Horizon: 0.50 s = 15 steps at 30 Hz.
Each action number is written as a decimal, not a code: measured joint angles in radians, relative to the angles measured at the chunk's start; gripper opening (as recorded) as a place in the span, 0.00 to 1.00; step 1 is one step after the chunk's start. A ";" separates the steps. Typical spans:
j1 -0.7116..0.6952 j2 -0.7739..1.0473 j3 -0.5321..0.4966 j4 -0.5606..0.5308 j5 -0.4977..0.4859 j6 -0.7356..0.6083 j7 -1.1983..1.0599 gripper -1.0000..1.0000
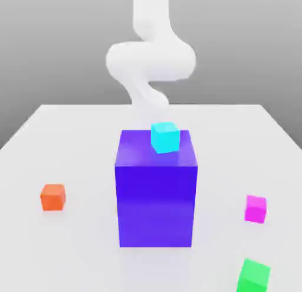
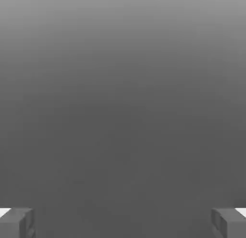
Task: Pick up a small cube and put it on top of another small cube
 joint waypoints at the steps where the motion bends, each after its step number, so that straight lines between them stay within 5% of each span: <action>1: 0.029 0.042 0.007 -0.022 0.012 0.025 -0.034 0.50; 15: 0.363 0.552 0.147 -0.302 0.070 0.345 -0.388 0.50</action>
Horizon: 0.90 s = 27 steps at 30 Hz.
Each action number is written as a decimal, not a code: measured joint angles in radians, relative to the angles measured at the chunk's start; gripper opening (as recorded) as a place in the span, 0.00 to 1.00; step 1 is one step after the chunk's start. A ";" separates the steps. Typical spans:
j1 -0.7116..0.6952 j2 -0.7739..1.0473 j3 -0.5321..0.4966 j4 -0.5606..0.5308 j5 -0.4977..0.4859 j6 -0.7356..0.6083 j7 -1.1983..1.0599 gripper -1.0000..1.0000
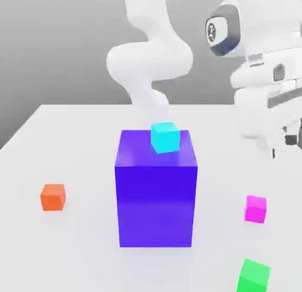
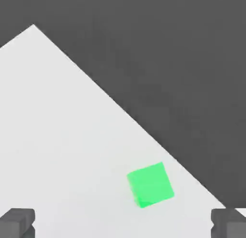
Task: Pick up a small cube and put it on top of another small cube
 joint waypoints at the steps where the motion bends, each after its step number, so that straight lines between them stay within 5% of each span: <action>1: 0.016 0.036 0.015 -0.020 -0.008 0.023 -0.016 0.50; 6: 0.118 0.219 0.054 -0.111 -0.126 0.140 -0.036 0.50; 12: 0.214 0.437 -0.066 -0.084 -0.270 0.308 0.056 0.50; 13: 0.230 0.466 -0.083 -0.079 -0.278 0.331 0.063 0.00; 20: 0.233 0.469 -0.086 -0.078 -0.282 0.333 0.067 0.00; 27: 0.175 0.258 -0.005 -0.111 -0.147 0.156 -0.029 0.00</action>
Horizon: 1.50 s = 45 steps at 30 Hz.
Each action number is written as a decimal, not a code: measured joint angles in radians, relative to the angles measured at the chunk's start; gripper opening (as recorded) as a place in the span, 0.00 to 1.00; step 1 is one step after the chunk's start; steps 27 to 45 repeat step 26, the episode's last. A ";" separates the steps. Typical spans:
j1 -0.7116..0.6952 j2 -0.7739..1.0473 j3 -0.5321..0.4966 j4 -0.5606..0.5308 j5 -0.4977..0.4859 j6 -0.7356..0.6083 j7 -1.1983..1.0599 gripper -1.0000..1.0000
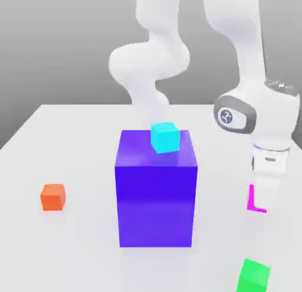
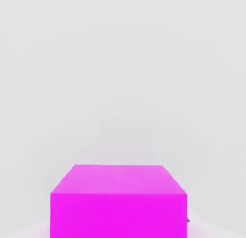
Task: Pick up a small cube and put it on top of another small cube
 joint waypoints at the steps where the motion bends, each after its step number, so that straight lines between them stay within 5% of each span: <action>1: -0.008 -0.005 -0.006 0.016 0.007 -0.021 0.005 0.00; 16: -0.156 0.122 -0.177 0.415 0.069 -0.291 0.189 0.00; 20: -0.172 0.234 -0.188 0.454 0.085 -0.218 0.196 0.00; 21: -0.173 0.267 -0.187 0.457 0.088 -0.188 0.195 1.00; 45: -0.173 0.267 -0.187 0.457 0.088 -0.188 0.195 1.00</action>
